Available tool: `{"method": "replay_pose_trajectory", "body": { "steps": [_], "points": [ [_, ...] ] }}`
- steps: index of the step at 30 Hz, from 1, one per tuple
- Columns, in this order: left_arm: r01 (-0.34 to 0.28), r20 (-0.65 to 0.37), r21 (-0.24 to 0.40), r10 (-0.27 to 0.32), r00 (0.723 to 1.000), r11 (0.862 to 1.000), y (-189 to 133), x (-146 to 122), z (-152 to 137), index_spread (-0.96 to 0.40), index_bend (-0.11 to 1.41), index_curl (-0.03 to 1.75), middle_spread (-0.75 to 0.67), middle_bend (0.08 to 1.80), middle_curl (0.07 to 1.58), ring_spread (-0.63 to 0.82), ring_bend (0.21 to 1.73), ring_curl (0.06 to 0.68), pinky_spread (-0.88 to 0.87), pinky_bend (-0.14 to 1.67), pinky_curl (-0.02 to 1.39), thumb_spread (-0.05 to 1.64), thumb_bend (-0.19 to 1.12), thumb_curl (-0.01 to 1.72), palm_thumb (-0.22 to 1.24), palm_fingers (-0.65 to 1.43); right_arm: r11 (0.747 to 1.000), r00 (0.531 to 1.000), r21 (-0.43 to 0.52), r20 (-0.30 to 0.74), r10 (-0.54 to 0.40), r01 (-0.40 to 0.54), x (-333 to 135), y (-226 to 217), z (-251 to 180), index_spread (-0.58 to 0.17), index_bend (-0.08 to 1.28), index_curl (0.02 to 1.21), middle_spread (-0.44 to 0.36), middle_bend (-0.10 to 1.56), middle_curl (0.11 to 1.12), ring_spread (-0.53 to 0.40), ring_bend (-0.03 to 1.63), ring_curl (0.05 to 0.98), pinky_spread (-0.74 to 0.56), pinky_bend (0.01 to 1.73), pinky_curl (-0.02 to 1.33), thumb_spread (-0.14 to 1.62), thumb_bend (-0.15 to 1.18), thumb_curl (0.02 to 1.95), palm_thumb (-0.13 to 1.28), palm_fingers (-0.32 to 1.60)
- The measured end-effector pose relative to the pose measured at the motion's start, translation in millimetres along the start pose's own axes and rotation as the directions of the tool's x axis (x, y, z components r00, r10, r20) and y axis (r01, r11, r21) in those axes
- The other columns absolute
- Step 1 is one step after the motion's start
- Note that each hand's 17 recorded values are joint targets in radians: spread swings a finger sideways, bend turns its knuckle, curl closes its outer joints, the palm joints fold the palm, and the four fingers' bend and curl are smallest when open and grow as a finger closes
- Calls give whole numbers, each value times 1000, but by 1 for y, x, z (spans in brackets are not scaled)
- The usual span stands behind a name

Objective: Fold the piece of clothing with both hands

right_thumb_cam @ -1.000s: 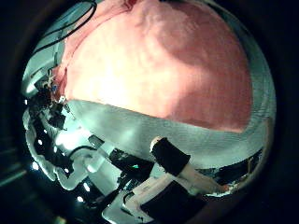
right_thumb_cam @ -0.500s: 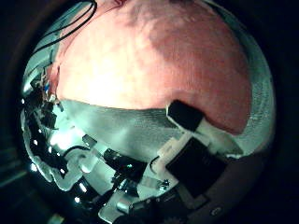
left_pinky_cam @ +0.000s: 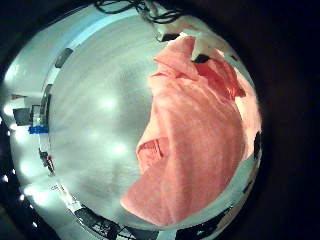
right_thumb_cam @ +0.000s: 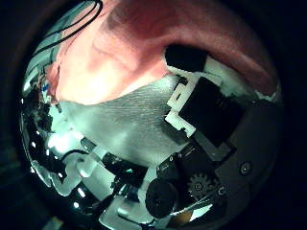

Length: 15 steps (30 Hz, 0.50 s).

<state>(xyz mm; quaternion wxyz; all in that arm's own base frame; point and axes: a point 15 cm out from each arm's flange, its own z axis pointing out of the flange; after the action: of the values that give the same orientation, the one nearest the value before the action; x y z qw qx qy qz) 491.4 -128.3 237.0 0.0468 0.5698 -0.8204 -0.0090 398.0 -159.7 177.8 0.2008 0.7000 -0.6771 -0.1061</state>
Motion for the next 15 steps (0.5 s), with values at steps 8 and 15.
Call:
{"method": "replay_pose_trajectory", "body": {
  "steps": [8,15],
  "points": [
    [16,-2,-3,-16,1000,1000,2,-8,0,-47,186,389,44,179,331,259,635,213,363,262,352,1261,-13,332,623,176,1000,1000,9,-12,-15,15,3,6,-10,-331,1031,779,-238,1161,855,-289,1245,695,-364,1152,695,892,60,625,1136,1115],
    [29,-5,-17,-29,1000,999,3,-14,8,-48,190,397,44,179,330,259,626,210,363,252,350,1261,-13,332,623,186,997,999,78,-30,-25,28,8,13,-38,-286,1073,841,-197,1237,896,-275,1295,763,-310,1209,768,922,75,724,1160,1062]
  ]
}}
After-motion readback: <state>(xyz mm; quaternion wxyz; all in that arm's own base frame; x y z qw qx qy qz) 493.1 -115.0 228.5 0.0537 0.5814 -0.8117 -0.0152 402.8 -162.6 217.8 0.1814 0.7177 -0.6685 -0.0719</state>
